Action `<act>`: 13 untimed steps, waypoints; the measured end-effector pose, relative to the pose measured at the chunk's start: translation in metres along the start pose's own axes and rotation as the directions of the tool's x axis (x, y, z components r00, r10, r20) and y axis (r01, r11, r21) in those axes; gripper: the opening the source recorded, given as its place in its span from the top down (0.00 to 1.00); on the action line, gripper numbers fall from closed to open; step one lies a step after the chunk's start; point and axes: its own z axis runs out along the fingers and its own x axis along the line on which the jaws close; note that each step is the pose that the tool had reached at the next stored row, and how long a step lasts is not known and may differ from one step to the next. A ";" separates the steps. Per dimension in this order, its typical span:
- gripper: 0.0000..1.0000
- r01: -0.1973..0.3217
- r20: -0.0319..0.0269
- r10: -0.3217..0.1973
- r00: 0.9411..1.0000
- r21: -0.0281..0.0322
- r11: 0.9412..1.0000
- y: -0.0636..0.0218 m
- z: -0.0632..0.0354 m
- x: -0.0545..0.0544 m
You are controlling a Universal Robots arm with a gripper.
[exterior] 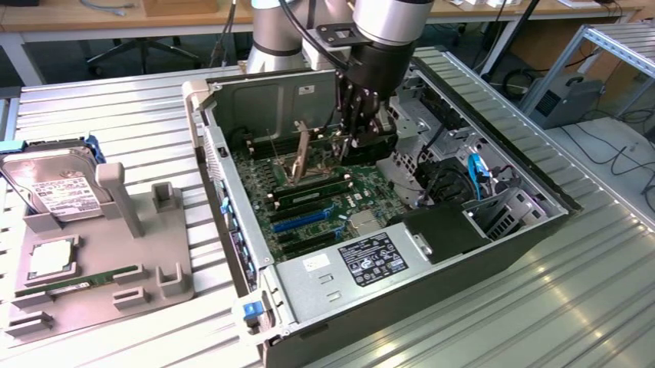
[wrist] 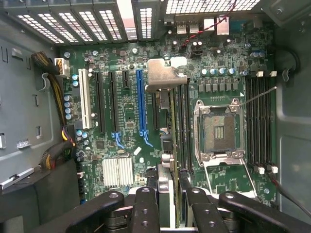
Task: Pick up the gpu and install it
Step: 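Insert the gpu into the slot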
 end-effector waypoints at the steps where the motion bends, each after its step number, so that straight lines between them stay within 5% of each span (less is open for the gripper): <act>1: 0.73 0.000 0.000 0.000 1.000 0.000 1.000 0.0007 0.0002 0.000; 13: 0.73 0.000 0.000 0.000 1.000 0.000 1.000 0.0049 0.0024 0.004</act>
